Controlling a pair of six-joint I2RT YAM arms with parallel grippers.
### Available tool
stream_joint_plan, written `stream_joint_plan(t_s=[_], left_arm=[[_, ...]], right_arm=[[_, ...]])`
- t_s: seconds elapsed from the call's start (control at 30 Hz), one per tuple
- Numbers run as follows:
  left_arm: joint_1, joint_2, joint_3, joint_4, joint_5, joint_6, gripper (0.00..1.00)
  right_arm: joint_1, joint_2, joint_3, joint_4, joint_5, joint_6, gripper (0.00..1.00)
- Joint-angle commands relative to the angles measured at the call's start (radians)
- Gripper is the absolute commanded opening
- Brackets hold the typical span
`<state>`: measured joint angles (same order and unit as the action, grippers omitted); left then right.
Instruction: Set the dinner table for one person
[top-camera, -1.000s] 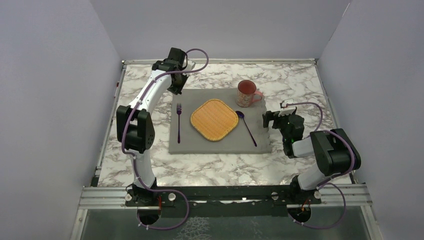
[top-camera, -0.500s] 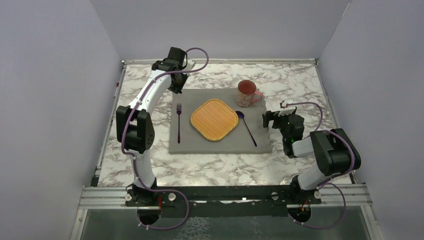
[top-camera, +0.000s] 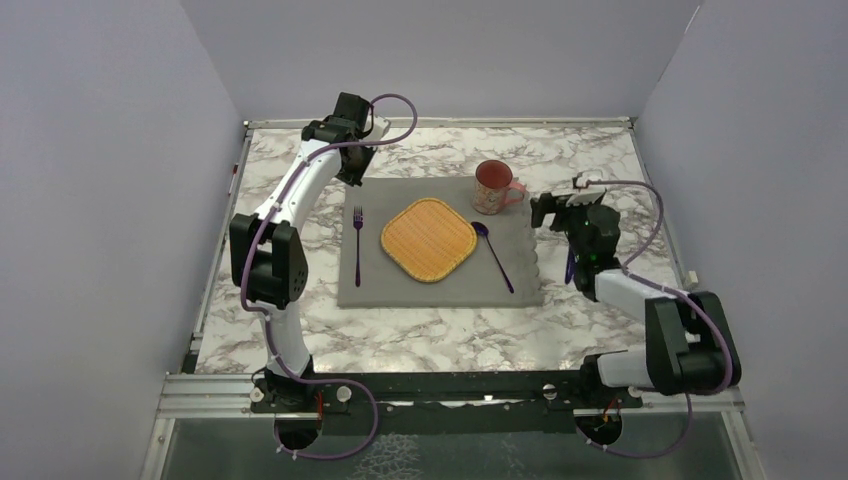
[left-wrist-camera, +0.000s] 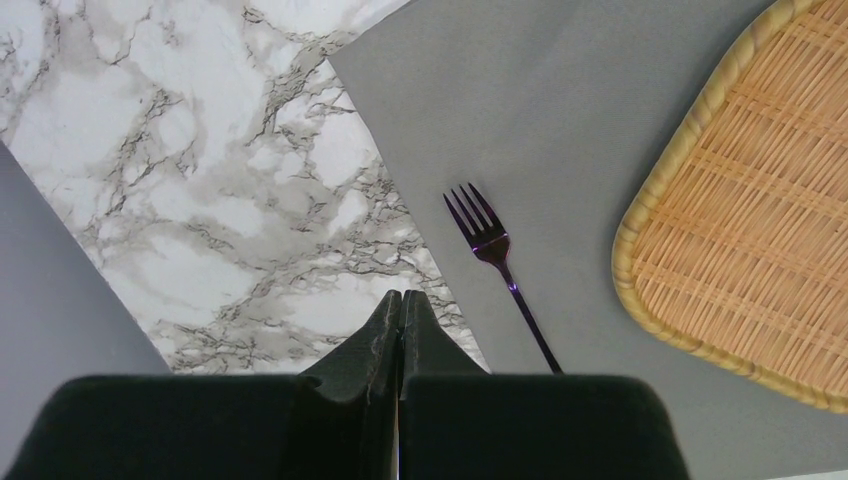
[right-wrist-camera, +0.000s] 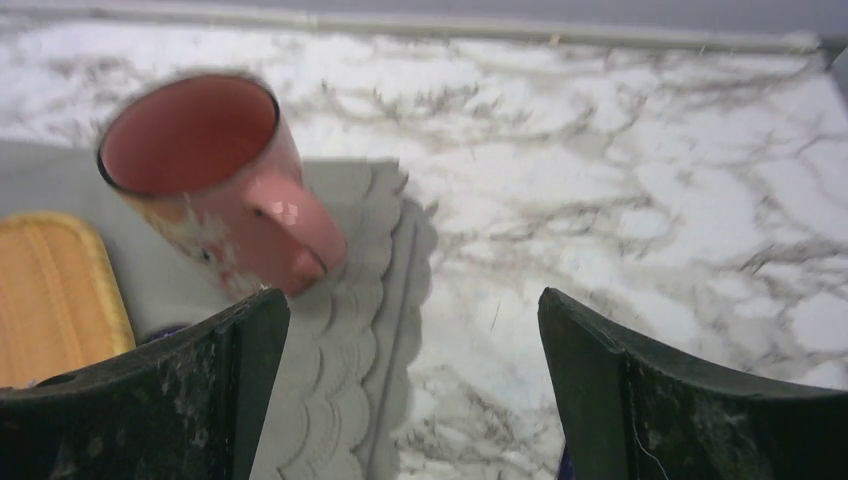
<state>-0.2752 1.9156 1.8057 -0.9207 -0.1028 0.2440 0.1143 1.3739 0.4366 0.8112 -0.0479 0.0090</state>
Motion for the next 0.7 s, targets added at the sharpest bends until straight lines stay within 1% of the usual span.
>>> stream_joint_plan(t_s=[0.0, 0.1, 0.17, 0.23, 0.3, 0.37, 0.47, 0.5, 0.57, 0.6, 0.67], left_arm=[[-0.001, -0.033, 0.022, 0.016, -0.013, 0.002, 0.0], [-0.001, -0.02, 0.021, 0.023, 0.011, -0.017, 0.0], [-0.001, -0.008, 0.028, 0.028, 0.021, -0.021, 0.0], [-0.001, 0.003, 0.043, 0.028, 0.029, -0.022, 0.0], [-0.001, 0.011, 0.058, 0.03, 0.034, -0.022, 0.0], [-0.001, 0.014, 0.064, 0.034, 0.038, -0.019, 0.0], [-0.001, 0.01, 0.062, 0.043, 0.044, -0.014, 0.0], [-0.001, 0.009, 0.061, 0.046, 0.046, -0.015, 0.0], [-0.001, 0.003, 0.056, 0.054, 0.052, -0.019, 0.0], [-0.001, 0.0, 0.052, 0.059, 0.057, -0.021, 0.0], [-0.001, -0.005, 0.046, 0.067, 0.063, -0.024, 0.0]], right_arm=[[0.001, -0.107, 0.162, -0.367, 0.144, 0.097, 1.0], [0.001, -0.078, 0.362, -0.714, 0.254, 0.088, 1.0], [0.001, -0.042, 0.447, -0.857, 0.281, 0.086, 1.0], [0.001, -0.011, 0.518, -0.958, 0.248, 0.067, 1.0], [0.001, 0.0, 0.57, -1.019, 0.231, 0.075, 1.0], [0.001, -0.013, 0.605, -1.044, 0.228, 0.096, 1.0], [0.001, -0.066, 0.63, -1.066, 0.3, 0.201, 1.0], [0.001, -0.091, 0.623, -1.049, 0.307, 0.211, 1.0], [0.001, -0.147, 0.608, -1.051, 0.333, 0.299, 1.0], [0.001, -0.171, 0.594, -1.051, 0.325, 0.322, 1.0], [0.001, -0.2, 0.587, -1.091, 0.248, 0.365, 1.0]])
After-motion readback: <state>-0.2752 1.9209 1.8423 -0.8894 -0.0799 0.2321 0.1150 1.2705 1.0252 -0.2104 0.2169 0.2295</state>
